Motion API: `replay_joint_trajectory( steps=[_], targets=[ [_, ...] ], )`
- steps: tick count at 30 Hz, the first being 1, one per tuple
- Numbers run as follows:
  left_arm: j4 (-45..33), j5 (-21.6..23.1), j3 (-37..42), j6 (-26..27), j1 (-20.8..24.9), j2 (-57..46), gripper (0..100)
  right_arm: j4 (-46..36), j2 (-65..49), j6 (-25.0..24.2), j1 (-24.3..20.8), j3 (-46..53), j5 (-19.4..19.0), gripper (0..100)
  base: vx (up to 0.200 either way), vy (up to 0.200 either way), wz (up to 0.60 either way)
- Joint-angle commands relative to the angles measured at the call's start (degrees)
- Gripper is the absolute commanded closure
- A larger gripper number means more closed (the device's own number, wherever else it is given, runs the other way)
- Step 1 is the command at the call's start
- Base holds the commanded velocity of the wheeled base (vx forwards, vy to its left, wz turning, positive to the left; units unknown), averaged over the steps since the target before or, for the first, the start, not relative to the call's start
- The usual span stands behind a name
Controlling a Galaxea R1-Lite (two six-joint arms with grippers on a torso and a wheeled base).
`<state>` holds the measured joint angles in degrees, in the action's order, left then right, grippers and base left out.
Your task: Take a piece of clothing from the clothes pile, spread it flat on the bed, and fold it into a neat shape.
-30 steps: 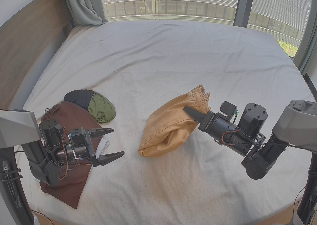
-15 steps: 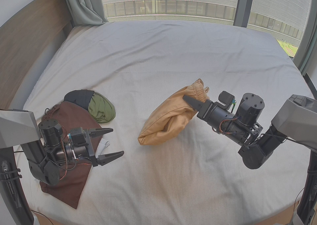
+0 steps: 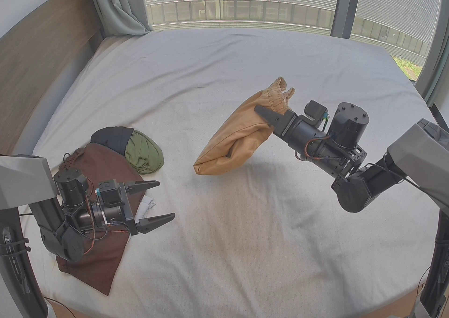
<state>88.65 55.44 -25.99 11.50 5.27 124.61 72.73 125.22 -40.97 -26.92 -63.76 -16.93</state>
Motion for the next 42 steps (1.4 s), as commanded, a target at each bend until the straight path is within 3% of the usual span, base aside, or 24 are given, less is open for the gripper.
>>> replay_joint_trajectory(
  steps=[1, 19, 37, 42],
  targets=[
    [-0.06, 0.02, 0.24, -0.07, 0.01, -0.60, 0, -2.77, 1.60, -0.07, 0.46, -5.59, -0.47, 100, 0.000, 0.000, 0.00],
    [0.03, 0.02, 0.77, -0.07, 0.01, -0.69, 0, -17.36, 13.29, -1.74, 1.96, -31.34, -0.21, 100, 0.000, 0.000, 0.00],
    [0.03, 0.02, 0.68, -0.16, -0.08, -0.42, 0, -29.22, 20.15, -1.83, 3.54, -50.59, -0.03, 100, 0.000, 0.000, 0.00],
    [0.03, 0.02, 0.77, -0.16, -0.17, -0.42, 0, -32.74, 20.85, -2.01, 3.63, -50.83, 0.23, 100, 0.000, 0.000, 0.00]
  ],
)
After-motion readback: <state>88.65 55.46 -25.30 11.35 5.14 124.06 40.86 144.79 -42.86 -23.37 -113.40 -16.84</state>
